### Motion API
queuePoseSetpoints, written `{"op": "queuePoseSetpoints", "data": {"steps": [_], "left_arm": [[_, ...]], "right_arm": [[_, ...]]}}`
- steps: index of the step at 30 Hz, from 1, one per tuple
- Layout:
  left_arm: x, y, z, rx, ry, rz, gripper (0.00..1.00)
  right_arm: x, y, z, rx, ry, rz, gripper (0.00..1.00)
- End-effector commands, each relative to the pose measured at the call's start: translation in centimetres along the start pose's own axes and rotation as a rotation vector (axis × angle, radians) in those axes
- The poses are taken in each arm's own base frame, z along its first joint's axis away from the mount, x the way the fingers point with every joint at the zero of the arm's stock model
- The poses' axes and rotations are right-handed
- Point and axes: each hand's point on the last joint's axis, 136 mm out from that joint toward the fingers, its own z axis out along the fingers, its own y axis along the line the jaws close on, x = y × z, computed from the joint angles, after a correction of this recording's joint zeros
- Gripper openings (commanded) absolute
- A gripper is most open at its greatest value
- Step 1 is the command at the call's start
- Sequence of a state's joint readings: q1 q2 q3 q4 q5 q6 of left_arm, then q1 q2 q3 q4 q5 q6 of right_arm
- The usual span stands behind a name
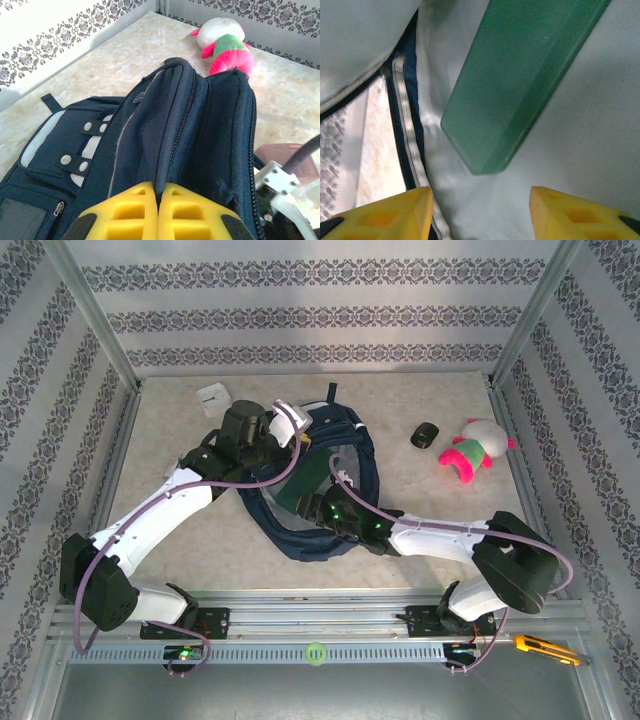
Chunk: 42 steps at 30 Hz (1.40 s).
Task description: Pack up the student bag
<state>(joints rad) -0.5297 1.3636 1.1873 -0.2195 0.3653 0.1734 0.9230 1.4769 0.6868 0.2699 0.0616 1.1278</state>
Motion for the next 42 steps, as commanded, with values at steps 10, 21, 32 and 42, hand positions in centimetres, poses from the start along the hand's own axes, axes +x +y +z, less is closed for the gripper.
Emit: {"op": "queuePoseSetpoints", "data": {"steps": [10,21,32,42], "left_arm": [[-7.5,-0.9,-3.0,0.049,-0.267,0.031,0.00],[-7.4,-1.6,-3.1,0.088,-0.267,0.017,0.00],[-4.3,0.4,-2.1,-0.029,-0.152,0.024,0.00],[1.1,2.3,-2.3,-0.146,-0.025,-0.023,0.00]], "right_arm": [[-2.7,1.0,4.6,-0.071,-0.145,0.242,0.40],[-9.3,3.2,10.1,-0.095,-0.258,0.193,0.28],[-8.6,3.1,7.7,-0.083,-0.248,0.114,0.42],[-3.6,-1.6,-3.7,0.138,-0.011,-0.135,0.67]]}}
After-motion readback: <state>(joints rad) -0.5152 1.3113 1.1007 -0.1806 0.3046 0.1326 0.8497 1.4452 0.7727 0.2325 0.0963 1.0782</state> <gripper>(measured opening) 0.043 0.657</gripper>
